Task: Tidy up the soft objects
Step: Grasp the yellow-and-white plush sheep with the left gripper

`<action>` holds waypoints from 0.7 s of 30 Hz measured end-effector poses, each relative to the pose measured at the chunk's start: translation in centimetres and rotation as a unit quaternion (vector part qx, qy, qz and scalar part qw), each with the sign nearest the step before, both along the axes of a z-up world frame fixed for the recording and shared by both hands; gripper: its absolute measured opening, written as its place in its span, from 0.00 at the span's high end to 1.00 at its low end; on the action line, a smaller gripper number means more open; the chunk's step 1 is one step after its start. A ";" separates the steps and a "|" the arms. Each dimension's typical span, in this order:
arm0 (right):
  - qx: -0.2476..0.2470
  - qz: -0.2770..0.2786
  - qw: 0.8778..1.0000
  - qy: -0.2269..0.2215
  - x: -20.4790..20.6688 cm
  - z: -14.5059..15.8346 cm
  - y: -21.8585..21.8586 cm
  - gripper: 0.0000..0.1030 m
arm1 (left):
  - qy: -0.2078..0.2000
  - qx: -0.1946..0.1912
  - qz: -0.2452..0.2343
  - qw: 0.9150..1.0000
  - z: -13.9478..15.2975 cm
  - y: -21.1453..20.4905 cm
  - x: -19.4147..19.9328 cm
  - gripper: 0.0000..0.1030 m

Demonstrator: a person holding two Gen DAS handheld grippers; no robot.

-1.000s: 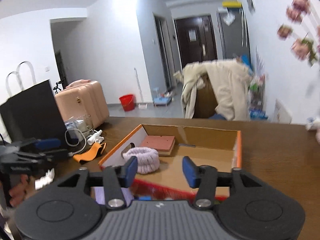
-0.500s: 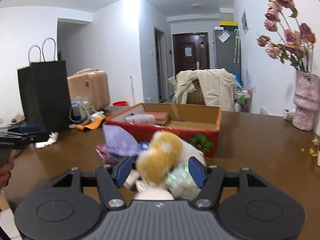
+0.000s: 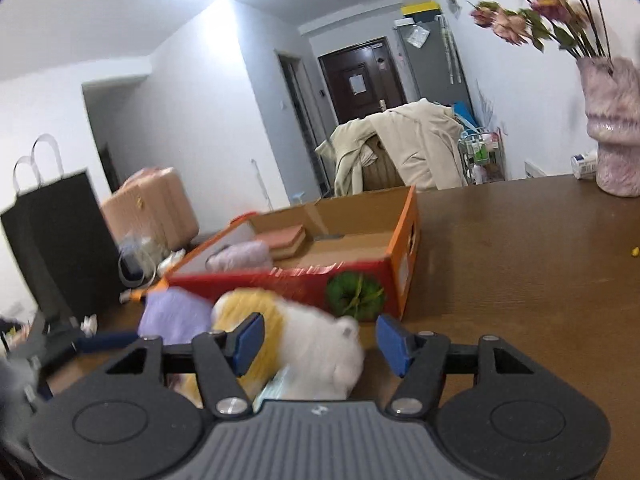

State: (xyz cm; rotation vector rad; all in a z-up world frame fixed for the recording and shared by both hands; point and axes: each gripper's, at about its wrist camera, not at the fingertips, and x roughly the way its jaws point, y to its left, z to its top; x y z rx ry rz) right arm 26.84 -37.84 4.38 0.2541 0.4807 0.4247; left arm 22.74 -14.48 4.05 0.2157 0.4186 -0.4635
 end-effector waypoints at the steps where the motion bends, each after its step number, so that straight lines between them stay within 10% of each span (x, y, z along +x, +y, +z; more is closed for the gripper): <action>1: 0.011 -0.002 1.000 0.004 0.7 -0.4 -0.4 0.40 | 0.005 0.003 0.005 1.000 -0.4 -0.7 0.7 0.05; 4: 0.041 -0.003 0.999 0.026 1.5 -2.1 -1.2 0.40 | 0.021 -0.011 0.007 1.000 -1.4 -1.3 2.1 0.11; 8: 0.064 0.004 0.996 0.061 2.7 -3.7 -1.4 0.40 | 0.040 -0.021 0.002 0.999 -2.0 -1.3 3.0 0.49; 21: 0.060 0.049 0.995 0.066 3.7 -5.2 0.3 0.40 | 0.079 -0.161 0.012 0.984 -0.3 3.8 4.8 0.50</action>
